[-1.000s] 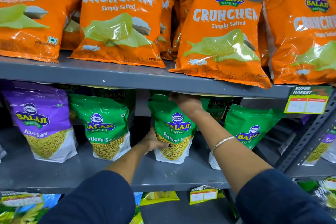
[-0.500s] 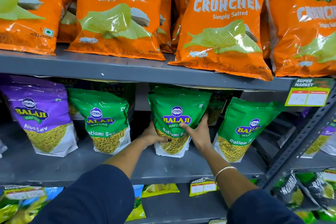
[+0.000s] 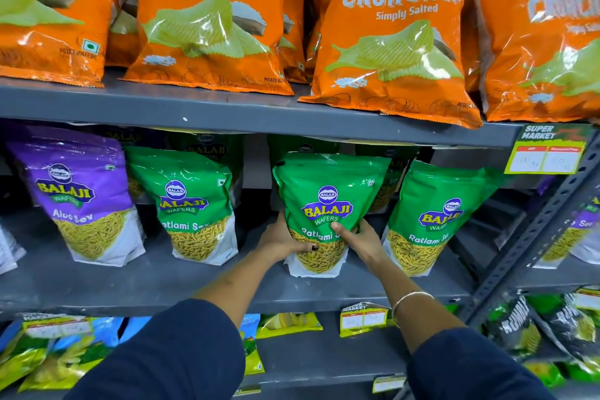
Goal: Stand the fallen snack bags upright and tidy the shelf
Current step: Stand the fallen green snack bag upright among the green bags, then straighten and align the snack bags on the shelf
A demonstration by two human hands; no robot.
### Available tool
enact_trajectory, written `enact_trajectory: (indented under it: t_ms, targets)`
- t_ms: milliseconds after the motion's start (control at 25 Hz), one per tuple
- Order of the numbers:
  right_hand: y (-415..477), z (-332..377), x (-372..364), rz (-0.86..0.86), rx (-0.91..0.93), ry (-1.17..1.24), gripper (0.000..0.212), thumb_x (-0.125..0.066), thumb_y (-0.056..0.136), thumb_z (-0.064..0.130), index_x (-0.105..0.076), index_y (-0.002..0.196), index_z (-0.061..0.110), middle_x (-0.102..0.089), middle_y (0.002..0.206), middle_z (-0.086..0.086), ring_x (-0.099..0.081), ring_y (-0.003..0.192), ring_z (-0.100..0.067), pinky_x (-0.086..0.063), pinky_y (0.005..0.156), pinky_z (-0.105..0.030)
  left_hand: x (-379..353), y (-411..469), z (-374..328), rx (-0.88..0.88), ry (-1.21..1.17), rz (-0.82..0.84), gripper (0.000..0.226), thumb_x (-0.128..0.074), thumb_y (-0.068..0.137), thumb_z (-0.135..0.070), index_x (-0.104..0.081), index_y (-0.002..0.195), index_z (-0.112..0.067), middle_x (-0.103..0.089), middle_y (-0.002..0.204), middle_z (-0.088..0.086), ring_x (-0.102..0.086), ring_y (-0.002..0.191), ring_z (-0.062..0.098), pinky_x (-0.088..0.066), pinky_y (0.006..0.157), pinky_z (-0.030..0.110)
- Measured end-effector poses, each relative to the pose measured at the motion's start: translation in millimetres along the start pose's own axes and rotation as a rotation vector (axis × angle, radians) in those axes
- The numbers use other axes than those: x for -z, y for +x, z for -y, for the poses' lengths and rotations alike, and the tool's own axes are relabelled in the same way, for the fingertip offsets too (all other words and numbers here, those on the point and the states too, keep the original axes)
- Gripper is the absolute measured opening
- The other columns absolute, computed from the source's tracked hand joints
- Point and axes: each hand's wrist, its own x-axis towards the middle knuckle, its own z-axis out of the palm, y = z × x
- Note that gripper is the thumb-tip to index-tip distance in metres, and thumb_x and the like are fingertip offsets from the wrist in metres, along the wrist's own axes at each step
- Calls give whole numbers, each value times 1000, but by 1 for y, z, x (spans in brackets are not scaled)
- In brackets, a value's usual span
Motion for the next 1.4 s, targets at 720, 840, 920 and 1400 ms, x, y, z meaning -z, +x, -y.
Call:
enact_trajectory:
  t_ms: [720, 840, 920, 1400]
  targets:
    - [7, 85, -193, 436, 67, 61, 78, -81, 67, 6, -35, 130, 3, -55, 126, -9, -55, 112, -20, -53, 75, -9, 190, -47, 114, 274, 1, -112, 79, -73, 75, -10, -29, 139, -1, -49, 129, 11, -49, 119, 21, -39, 88, 24]
    - [14, 82, -210, 338, 42, 105, 98, -91, 41, 36, -47, 125, 10, -64, 124, -8, -61, 114, -24, -51, 98, -36, 180, -32, 116, 152, -240, -66, 87, -77, 63, 6, -33, 137, -6, -53, 117, 6, -50, 118, 19, -38, 89, 22]
    - [8, 81, -208, 290, 67, 97, 92, -89, 45, 40, -51, 125, 13, -66, 123, -8, -61, 113, -23, -47, 104, -43, 176, -28, 124, 145, -267, -100, 85, -80, 56, 0, -41, 132, -6, -58, 116, 8, -54, 114, 20, -41, 91, 25]
    - [-35, 220, -151, 55, 462, -639, 48, -66, 77, 47, -65, 110, 12, -72, 107, -11, -66, 97, -27, -49, 77, -31, 161, -60, 108, 114, -267, -55, 106, -88, 46, -14, -32, 135, -8, -55, 123, 6, -51, 119, 20, -40, 100, 30]
